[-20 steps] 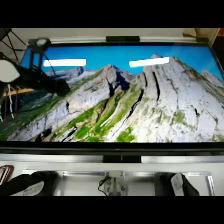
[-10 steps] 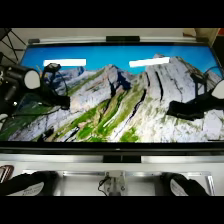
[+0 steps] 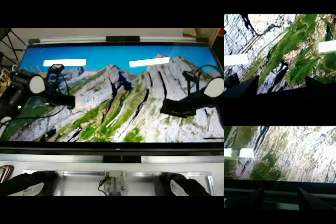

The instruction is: Fold the shirts.

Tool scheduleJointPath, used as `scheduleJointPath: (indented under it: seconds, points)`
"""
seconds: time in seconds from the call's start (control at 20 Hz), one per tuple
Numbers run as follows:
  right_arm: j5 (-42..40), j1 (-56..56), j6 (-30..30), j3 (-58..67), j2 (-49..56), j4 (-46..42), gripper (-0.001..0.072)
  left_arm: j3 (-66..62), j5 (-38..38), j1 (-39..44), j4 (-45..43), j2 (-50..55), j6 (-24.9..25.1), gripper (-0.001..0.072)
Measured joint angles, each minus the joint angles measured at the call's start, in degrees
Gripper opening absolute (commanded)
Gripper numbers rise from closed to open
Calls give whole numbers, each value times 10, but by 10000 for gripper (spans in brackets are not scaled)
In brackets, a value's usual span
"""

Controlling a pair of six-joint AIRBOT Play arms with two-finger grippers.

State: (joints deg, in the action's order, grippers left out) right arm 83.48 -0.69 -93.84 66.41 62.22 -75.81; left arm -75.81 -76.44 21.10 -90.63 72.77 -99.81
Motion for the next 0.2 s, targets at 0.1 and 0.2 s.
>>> scheduleJointPath:
  seconds: [0.1,0.2]
  points:
    - [0,0,0,0,0,0,549,1,12,0,3,0,0,720]
    - [-1,0,0,0,0,0,549,1,17,1,4,0,0,720]
